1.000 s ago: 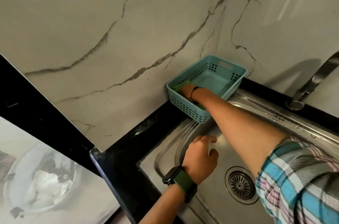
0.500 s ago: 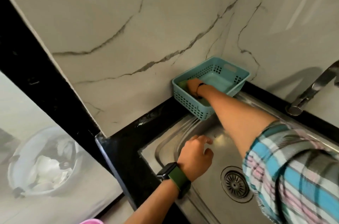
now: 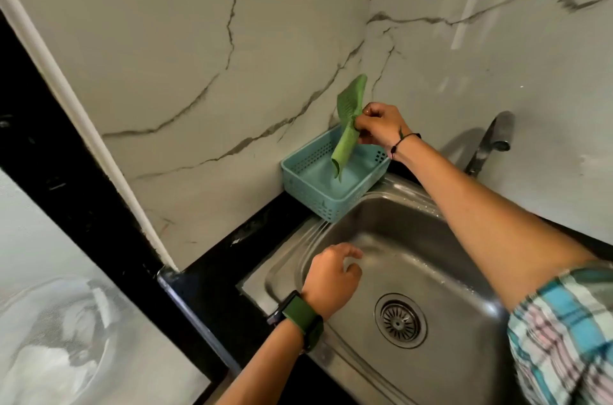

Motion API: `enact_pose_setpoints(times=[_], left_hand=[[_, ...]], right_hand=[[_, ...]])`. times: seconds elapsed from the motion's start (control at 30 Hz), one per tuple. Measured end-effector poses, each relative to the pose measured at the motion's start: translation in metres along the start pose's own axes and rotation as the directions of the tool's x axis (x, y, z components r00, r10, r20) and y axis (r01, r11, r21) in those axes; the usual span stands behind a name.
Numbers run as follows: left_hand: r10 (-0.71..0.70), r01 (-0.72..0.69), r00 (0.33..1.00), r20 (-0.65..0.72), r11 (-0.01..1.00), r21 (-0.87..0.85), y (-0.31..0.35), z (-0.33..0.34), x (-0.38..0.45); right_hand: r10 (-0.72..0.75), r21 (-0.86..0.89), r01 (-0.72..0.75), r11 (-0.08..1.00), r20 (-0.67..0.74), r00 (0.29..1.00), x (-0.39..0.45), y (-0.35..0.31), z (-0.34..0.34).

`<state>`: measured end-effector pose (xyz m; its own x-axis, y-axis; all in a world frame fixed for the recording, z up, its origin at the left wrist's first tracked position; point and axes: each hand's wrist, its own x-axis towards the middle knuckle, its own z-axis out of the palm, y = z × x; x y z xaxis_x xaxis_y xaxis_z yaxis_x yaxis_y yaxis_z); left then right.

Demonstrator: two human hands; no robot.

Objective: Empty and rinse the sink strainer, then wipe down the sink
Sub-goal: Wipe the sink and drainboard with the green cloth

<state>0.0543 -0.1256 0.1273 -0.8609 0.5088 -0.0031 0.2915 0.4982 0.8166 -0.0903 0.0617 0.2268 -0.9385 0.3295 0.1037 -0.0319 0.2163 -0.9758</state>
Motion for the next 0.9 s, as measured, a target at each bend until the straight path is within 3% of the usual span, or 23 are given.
enact_pose_setpoints(times=[0.07, 0.13, 0.23, 0.27, 0.33, 0.43, 0.53, 0.6, 0.67, 0.73, 0.8, 0.9], left_hand=[[-0.009, 0.008, 1.000, -0.005, 0.995, -0.102, 0.003, -0.003, 0.002], [-0.095, 0.085, 0.995, -0.015, 0.943, -0.322, 0.005, -0.004, 0.005], [-0.282, 0.266, 0.954, 0.102, 0.643, -0.718, 0.008, -0.004, 0.010], [-0.311, 0.319, 0.936, 0.166, 0.545, -0.776, 0.006, -0.001, 0.013], [-0.312, 0.380, 0.916, 0.251, 0.478, -0.792, 0.001, 0.007, 0.014], [-0.323, 0.447, 0.893, 0.312, 0.569, -0.690, -0.001, 0.025, 0.010], [-0.343, 0.439, 0.898, 0.276, 0.659, -0.610, -0.003, 0.038, 0.006], [-0.289, 0.396, 0.915, 0.280, 0.774, -0.494, -0.004, 0.040, 0.002], [-0.219, 0.304, 0.928, 0.302, 0.913, -0.271, -0.009, 0.039, -0.005], [-0.196, 0.198, 0.955, 0.221, 0.980, 0.011, -0.017, 0.029, -0.010], [-0.184, 0.156, 0.975, 0.125, 0.966, 0.204, -0.028, 0.014, -0.016], [-0.259, 0.245, 0.966, 0.020, 0.932, 0.269, -0.040, -0.008, -0.023]], right_hand=[[0.017, 0.204, -0.013, 0.979, -0.017, 1.000, -0.023, -0.011, -0.008], [0.049, 0.369, -0.040, 0.928, -0.016, 0.999, -0.054, -0.011, -0.014], [0.198, 0.614, -0.175, 0.769, 0.031, 0.980, -0.105, 0.020, -0.019], [0.274, 0.658, -0.245, 0.713, 0.061, 0.960, -0.125, 0.034, -0.020], [0.407, 0.681, -0.350, 0.643, 0.084, 0.910, -0.158, 0.062, -0.020], [0.488, 0.715, -0.412, 0.564, 0.114, 0.865, -0.194, 0.098, -0.017], [0.451, 0.770, -0.416, 0.483, 0.189, 0.873, -0.210, 0.111, -0.014], [0.449, 0.774, -0.399, 0.491, 0.168, 0.878, -0.214, 0.115, -0.015], [0.467, 0.733, -0.380, 0.564, 0.096, 0.879, -0.215, 0.122, -0.013], [0.475, 0.560, -0.404, 0.723, 0.022, 0.880, -0.214, 0.127, -0.010], [0.408, 0.336, -0.382, 0.861, -0.007, 0.913, -0.215, 0.128, 0.003], [0.263, -0.062, -0.260, 0.964, 0.046, 0.964, -0.221, 0.125, 0.029]])
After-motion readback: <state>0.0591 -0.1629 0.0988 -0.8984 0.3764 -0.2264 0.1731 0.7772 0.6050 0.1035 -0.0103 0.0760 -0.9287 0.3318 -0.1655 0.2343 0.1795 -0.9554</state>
